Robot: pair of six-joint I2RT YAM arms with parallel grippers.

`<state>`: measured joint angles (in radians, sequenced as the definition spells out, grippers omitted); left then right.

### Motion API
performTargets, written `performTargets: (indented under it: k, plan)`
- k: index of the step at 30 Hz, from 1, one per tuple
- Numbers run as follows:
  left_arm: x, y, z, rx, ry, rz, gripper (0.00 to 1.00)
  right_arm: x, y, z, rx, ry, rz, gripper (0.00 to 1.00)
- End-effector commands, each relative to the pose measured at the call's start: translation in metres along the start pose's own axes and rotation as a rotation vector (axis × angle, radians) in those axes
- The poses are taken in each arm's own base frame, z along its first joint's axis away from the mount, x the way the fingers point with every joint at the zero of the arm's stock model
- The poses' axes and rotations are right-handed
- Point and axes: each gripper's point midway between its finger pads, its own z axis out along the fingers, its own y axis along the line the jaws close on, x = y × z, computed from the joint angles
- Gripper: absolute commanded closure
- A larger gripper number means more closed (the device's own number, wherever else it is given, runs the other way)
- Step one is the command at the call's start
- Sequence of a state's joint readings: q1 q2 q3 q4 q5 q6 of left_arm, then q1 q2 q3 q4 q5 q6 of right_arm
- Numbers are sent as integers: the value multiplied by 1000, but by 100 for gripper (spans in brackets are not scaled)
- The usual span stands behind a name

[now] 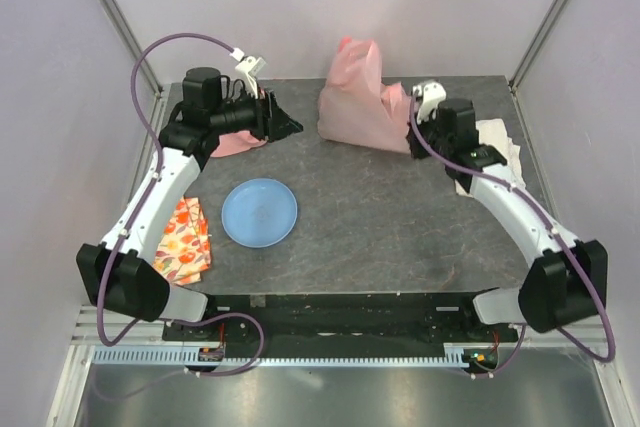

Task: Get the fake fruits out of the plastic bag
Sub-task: Adjust the plastic bag at the center of the board.

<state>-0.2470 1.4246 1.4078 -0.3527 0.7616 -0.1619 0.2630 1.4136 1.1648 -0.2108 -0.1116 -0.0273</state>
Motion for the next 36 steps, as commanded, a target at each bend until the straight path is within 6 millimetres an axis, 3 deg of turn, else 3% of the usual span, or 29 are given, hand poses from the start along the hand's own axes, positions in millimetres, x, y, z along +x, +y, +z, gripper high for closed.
performTargets:
  k: [1,2,3,4,5,6,7,8,9,10,12,14,15,16,17,18,20,23,24,26,27,30,33,36]
  plan:
    - [-13,-4,-4,-31,-50,22,38,59,34,-33,-99,174,82,83]
    - [-18,-3,-2,-32,-56,28,34,35,33,-37,-97,134,77,62]
    - [-22,-1,1,-32,-54,24,29,24,33,-42,-100,138,78,56]
    - [-31,0,5,-25,-63,25,28,-15,36,-46,-118,66,66,50]
    - [-35,0,8,-18,-67,27,26,-33,38,-49,-125,35,63,40]
    - [-46,-5,13,1,-94,57,25,-45,39,-50,-134,20,61,37]
    - [-45,1,23,-4,-87,54,24,-69,44,-57,-165,-31,55,31]
    - [-47,1,30,1,-89,57,22,-75,47,-58,-180,-43,55,29]
    - [-55,-9,36,19,-98,71,21,-76,50,-55,-196,-39,63,28]
    - [-52,0,51,11,-88,29,20,-78,53,-54,-211,-38,85,25]
    - [-67,-10,64,40,-115,28,16,-74,59,-50,-248,-23,107,19]
    - [-69,3,87,13,-116,24,13,-72,67,-47,-288,-37,118,15]
    - [-87,-3,92,21,-148,63,13,-70,72,-47,-305,-40,113,14]
    - [-91,0,99,17,-154,82,13,-66,73,-44,-309,-32,104,13]
    - [-83,14,118,4,-135,69,13,-64,73,-42,-302,-28,98,13]
    - [-98,15,122,-7,-171,85,13,-57,74,-36,-294,-13,92,13]
    - [-96,31,145,-15,-179,79,12,-55,70,-29,-261,-15,81,13]
    - [-125,34,158,-37,-262,134,12,-49,62,-14,-209,0,89,13]
    - [-117,44,172,-48,-253,145,12,-52,62,-12,-209,-3,88,14]
    - [-130,44,178,-45,-294,175,11,-51,60,-5,-195,-2,84,14]
    - [-124,50,188,-58,-288,174,12,-51,55,-1,-166,-4,88,14]
    - [-123,53,198,-63,-298,199,21,-55,47,10,-123,-12,87,15]
    - [-113,56,206,-53,-279,189,37,-68,41,17,-102,-35,84,14]
    - [-109,59,205,-69,-265,177,79,-81,41,23,-114,-59,87,14]
